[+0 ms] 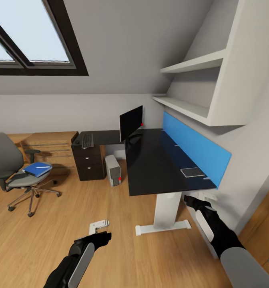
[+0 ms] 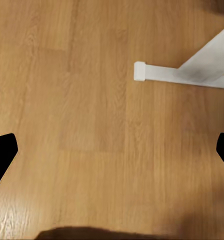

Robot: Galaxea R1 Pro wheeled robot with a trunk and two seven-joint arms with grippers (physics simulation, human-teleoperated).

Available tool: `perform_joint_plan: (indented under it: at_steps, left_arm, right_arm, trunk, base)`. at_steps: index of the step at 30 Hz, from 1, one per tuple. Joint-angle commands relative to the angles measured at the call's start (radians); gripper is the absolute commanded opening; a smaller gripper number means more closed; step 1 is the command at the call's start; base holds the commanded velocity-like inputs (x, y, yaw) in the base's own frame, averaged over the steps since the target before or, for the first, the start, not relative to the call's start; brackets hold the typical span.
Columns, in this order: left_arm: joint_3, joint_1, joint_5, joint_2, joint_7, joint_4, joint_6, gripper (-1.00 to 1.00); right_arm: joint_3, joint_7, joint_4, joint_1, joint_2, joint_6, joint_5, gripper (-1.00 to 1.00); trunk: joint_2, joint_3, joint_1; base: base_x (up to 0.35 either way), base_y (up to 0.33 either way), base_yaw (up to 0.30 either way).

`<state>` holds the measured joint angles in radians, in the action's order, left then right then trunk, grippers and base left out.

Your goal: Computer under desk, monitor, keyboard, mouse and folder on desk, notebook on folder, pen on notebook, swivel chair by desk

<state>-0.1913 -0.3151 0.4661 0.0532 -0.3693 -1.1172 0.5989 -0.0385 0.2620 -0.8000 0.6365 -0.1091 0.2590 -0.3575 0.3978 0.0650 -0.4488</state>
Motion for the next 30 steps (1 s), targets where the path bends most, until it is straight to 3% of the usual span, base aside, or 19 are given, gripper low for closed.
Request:
perform_joint_plan:
  at_steps: [1,30]
  left_arm:
    - [-0.002,-0.001,0.010,0.000,-0.010,-0.001,0.002,1.00]
    - [0.000,-0.001,0.008,-0.006,-0.013,-0.004,-0.004,1.00]
  right_arm:
    - [-0.004,0.008,-0.003,0.000,-0.001,0.004,-0.007,1.00]
    - [-0.004,0.007,-0.005,-0.003,-0.003,-0.003,-0.005,1.00]
  trunk:
    - [0.002,0.002,-0.001]
    - [0.002,0.002,-0.001]
  base:
    - [0.308,-0.042,0.000]
    - [0.319,-0.024,0.000]
